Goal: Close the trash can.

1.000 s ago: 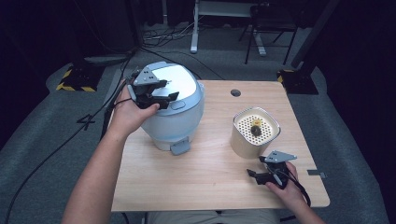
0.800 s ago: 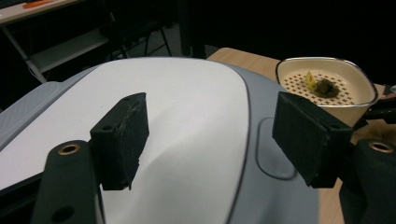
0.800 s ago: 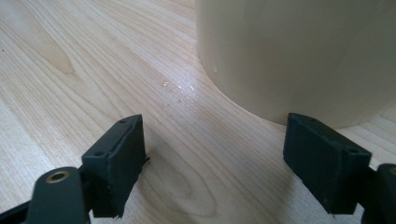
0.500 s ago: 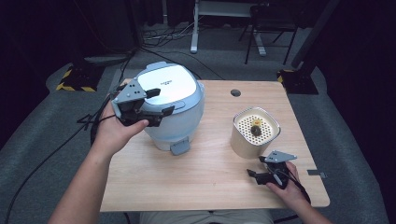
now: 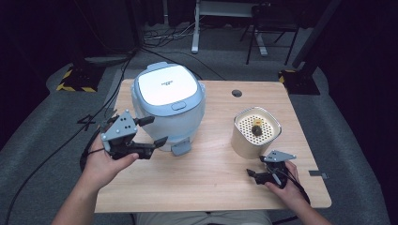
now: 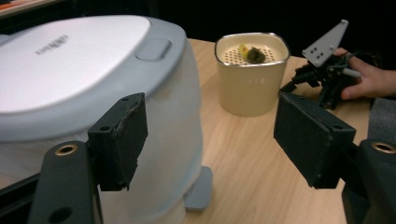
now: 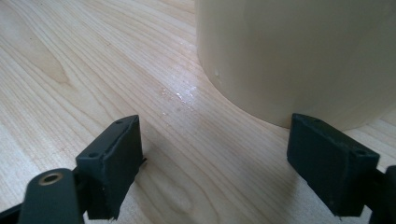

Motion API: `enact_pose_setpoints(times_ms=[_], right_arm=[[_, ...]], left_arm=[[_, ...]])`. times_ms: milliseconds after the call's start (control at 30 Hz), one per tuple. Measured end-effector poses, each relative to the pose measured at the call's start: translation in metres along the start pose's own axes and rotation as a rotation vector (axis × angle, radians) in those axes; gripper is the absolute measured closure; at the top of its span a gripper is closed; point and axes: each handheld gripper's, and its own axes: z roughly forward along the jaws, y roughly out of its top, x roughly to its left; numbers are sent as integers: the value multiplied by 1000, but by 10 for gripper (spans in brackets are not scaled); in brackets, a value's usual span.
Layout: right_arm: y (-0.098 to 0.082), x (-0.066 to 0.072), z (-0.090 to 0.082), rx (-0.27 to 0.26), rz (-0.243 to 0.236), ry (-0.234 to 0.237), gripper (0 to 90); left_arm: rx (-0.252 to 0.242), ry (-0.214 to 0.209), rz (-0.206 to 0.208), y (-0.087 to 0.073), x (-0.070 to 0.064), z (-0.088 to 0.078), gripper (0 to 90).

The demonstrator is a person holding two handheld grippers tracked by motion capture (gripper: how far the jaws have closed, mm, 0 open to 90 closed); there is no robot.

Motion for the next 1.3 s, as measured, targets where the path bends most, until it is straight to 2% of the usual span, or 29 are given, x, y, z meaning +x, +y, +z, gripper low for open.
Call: enact_pose_setpoints(times_ms=[100, 233, 367, 600, 800, 967, 1167, 1300], right_arm=[[0, 0, 0, 0, 0, 0, 186], [0, 0, 0, 0, 0, 0, 186], [0, 0, 0, -1, 0, -1, 186], [0, 0, 0, -2, 1, 0, 186], [0, 0, 0, -1, 0, -1, 186], [0, 0, 0, -2, 1, 1, 186], [0, 0, 0, -2, 1, 1, 186], [0, 0, 0, -2, 0, 1, 186]], left_arm=[[4, -2, -7, -14, -8, 3, 270], [51, -1, -24, -33, -15, 13, 270], [52, 6, -27, -50, -20, 20, 268], [73, -9, -85, -81, -23, 34, 268], [143, 2, -101, -104, -19, 51, 268], [191, -13, -137, -124, -17, 62, 267], [253, -14, -153, -142, -16, 71, 263], [292, 5, -145, -150, -16, 77, 257]])
